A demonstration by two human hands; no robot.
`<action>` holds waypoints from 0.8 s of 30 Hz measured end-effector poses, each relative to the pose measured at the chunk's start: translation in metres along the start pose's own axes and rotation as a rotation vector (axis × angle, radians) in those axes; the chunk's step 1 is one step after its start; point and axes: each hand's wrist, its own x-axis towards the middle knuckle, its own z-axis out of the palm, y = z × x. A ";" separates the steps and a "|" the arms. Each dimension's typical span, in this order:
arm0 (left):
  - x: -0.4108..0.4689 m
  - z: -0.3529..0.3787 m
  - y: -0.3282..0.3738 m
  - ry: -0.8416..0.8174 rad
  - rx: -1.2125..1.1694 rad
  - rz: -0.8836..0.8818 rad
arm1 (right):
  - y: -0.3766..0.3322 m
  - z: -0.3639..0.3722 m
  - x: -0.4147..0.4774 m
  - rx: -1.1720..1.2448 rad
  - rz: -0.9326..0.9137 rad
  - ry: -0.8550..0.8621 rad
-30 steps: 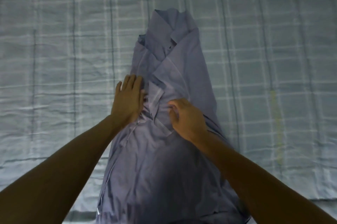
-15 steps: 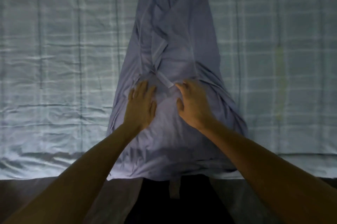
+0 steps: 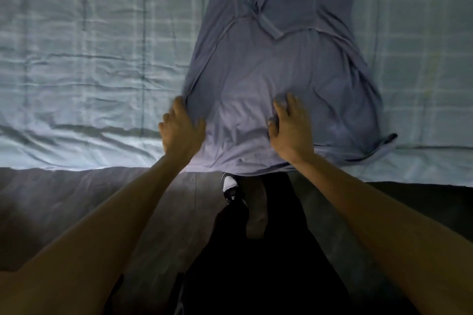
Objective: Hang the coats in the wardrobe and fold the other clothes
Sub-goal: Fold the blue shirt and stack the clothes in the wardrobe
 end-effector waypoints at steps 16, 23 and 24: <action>-0.070 0.033 0.146 -0.576 0.145 0.500 | 0.077 -0.035 -0.082 0.094 0.265 0.291; -0.063 0.056 0.134 -0.342 0.130 0.658 | 0.120 -0.041 -0.075 0.165 0.771 0.239; -0.063 0.060 0.135 -0.336 0.141 0.653 | 0.122 -0.040 -0.075 0.184 0.800 0.231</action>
